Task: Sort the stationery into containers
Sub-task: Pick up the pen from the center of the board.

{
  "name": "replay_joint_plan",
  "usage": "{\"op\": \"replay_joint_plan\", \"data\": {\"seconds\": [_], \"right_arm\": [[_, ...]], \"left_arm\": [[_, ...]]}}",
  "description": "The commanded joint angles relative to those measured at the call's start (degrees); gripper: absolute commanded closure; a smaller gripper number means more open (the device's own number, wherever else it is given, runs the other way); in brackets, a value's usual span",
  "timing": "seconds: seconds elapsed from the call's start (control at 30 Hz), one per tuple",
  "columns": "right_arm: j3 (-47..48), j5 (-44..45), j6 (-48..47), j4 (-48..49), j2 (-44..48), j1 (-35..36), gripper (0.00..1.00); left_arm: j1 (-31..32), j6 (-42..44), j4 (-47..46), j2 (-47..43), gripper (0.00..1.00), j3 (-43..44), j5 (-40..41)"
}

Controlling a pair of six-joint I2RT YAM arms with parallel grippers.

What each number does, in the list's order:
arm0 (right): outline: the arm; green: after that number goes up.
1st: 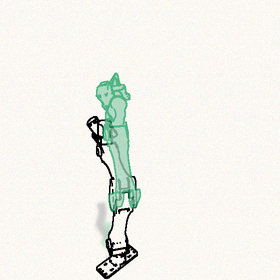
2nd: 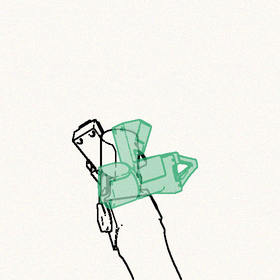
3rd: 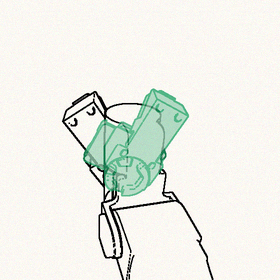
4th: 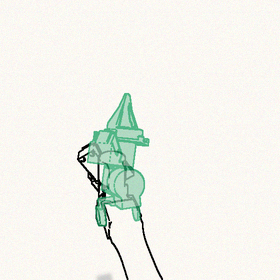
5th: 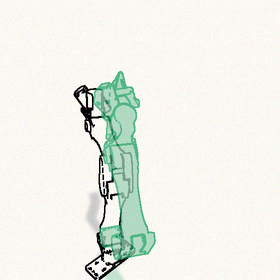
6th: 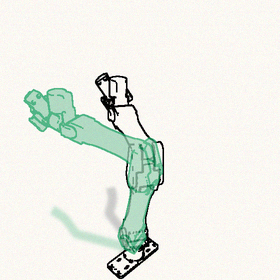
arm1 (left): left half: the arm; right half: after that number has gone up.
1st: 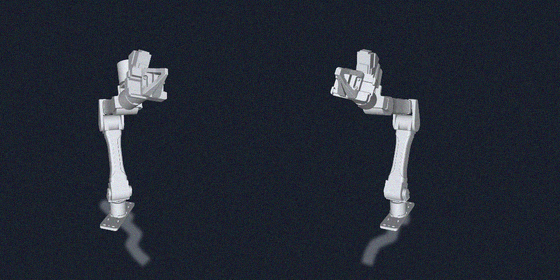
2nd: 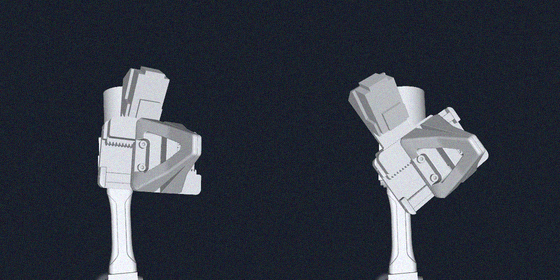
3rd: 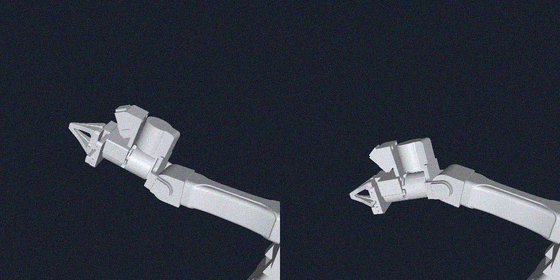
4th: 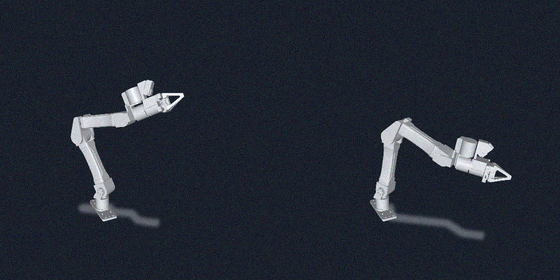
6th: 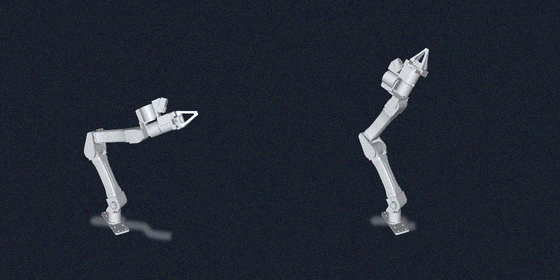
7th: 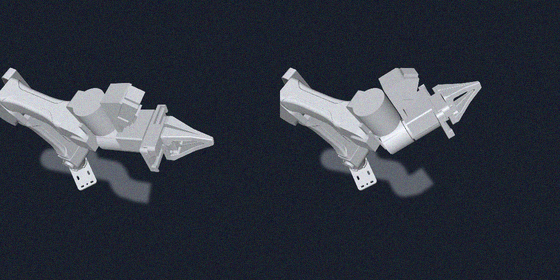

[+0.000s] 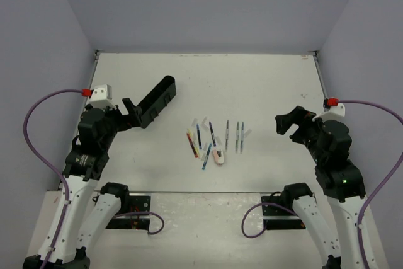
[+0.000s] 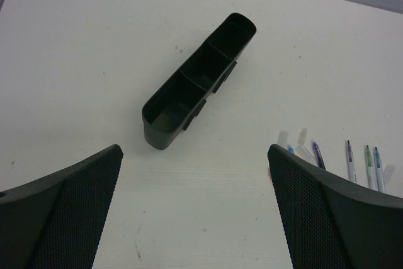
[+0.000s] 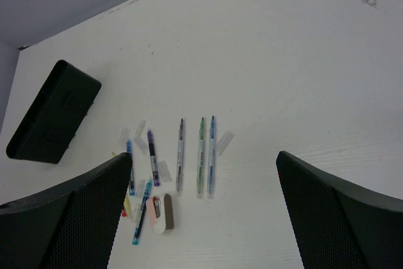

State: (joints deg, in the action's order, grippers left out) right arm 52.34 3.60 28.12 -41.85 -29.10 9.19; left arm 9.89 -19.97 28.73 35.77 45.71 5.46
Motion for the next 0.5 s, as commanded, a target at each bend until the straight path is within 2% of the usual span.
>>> {"op": "replay_joint_plan", "data": {"seconds": [0.0,0.17,0.3,0.37,0.43,0.47], "right_arm": [[0.8,0.0,0.4,1.4,-0.1,-0.3,0.01],[0.1,-9.1,1.1,4.4,-1.6,-0.3,0.01],[0.2,-14.3,3.2,5.9,-11.4,0.5,0.01],[0.6,-12.7,3.9,5.7,-14.0,2.9,0.01],[1.4,-1.4,5.5,4.7,-22.1,12.5,0.03],[1.6,1.5,5.9,3.6,-24.2,16.7,0.03]], "left_arm": [[0.5,0.6,-1.5,-0.2,0.0,-0.4,-1.2],[0.5,0.6,-1.5,0.2,0.0,-0.4,-1.4],[0.4,0.7,-1.6,0.5,0.0,-0.4,-1.7],[0.4,0.7,-1.7,0.8,0.0,-0.4,-1.9],[0.4,0.8,-1.7,1.2,0.0,-0.4,-2.5],[0.4,0.8,-1.7,1.2,0.0,-0.5,-2.6]]}}
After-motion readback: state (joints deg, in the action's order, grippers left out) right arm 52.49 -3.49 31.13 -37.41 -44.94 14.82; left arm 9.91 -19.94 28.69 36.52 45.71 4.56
